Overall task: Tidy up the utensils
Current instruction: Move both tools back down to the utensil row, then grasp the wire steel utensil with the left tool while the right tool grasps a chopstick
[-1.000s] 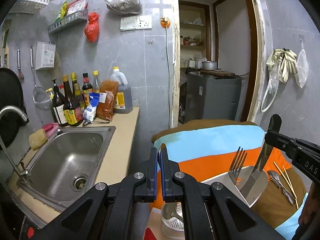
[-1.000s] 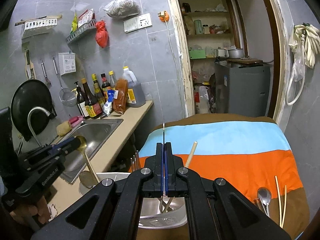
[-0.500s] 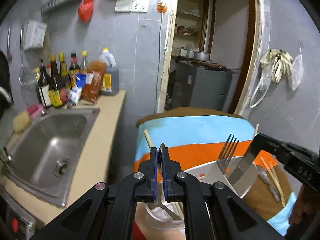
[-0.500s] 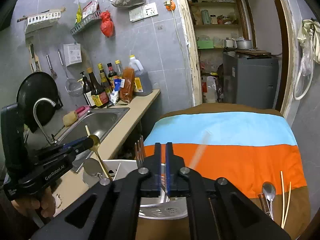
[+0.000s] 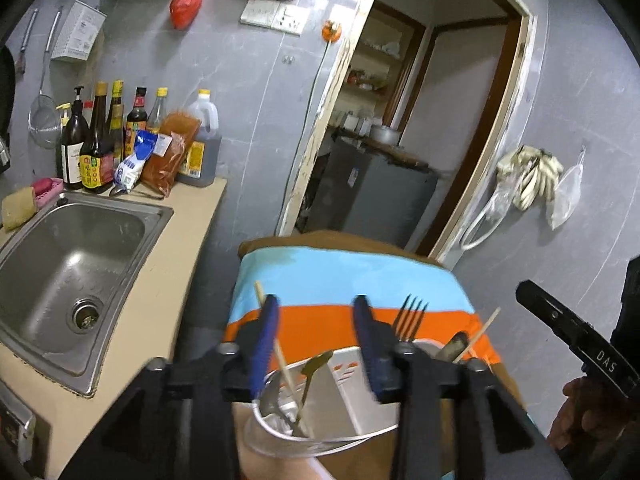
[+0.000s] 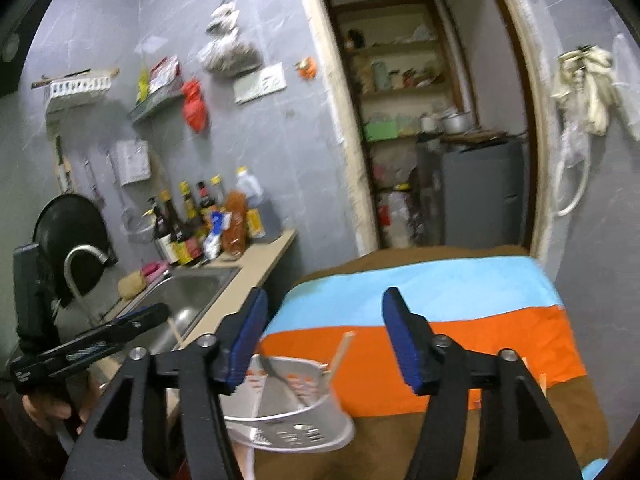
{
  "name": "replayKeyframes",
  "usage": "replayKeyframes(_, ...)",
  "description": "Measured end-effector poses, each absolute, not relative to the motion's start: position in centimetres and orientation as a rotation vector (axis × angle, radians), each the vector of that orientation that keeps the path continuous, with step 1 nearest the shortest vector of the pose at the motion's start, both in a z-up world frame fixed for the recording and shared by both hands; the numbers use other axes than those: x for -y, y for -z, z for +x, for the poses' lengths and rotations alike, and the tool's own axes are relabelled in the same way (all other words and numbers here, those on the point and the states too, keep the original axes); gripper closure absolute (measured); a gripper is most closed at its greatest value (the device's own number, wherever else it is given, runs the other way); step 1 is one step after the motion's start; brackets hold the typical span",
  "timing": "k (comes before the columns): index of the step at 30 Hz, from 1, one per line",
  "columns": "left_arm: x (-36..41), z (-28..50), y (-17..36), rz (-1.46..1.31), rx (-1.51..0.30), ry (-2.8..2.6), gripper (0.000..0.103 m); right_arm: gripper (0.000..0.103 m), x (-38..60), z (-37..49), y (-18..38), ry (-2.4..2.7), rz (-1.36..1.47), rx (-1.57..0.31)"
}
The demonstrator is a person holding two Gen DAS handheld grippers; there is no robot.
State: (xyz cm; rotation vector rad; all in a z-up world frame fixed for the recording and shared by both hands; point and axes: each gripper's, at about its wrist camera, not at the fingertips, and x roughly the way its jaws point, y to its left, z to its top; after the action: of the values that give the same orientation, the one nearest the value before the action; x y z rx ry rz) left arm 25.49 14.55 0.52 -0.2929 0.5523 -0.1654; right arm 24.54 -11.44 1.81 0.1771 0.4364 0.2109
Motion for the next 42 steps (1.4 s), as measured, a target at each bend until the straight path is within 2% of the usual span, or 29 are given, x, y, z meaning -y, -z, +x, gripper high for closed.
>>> replayKeyframes(3, -13.9, 25.0, -1.4, -0.301, -0.519, 0.171, 0.045, 0.025, 13.2, 23.4, -2.9, -0.161, 0.182, -0.385)
replayKeyframes(5, -13.3, 24.7, -2.0, -0.289, -0.495, 0.169, 0.033, 0.013, 14.3, 22.7, -3.7, -0.129, 0.183, -0.349)
replayKeyframes(6, -12.7, 24.5, -2.4, -0.284, -0.477, 0.167, 0.023, 0.007, 14.9, 22.3, -4.0, -0.11, 0.179, -0.338)
replayKeyframes(7, -12.5, 24.3, -2.7, -0.284, -0.463, 0.164, 0.017, 0.005, 15.3, 22.2, -4.3, -0.095, 0.176, -0.333)
replayKeyframes(13, -9.9, 23.1, -4.5, -0.261, -0.362, 0.117, 0.002, 0.003, 18.9, 20.8, -5.4, 0.035, 0.156, -0.322)
replayKeyframes(23, -3.4, 22.2, -5.2, -0.206, -0.295, 0.112, 0.001, 0.002, 24.8, 17.6, -6.3, 0.175, 0.096, -0.279)
replayKeyframes(42, 10.1, 22.8, -1.1, -0.138, -0.421, 0.167, 0.001, 0.002, 36.0, 17.7, -1.7, 0.184, 0.117, -0.388)
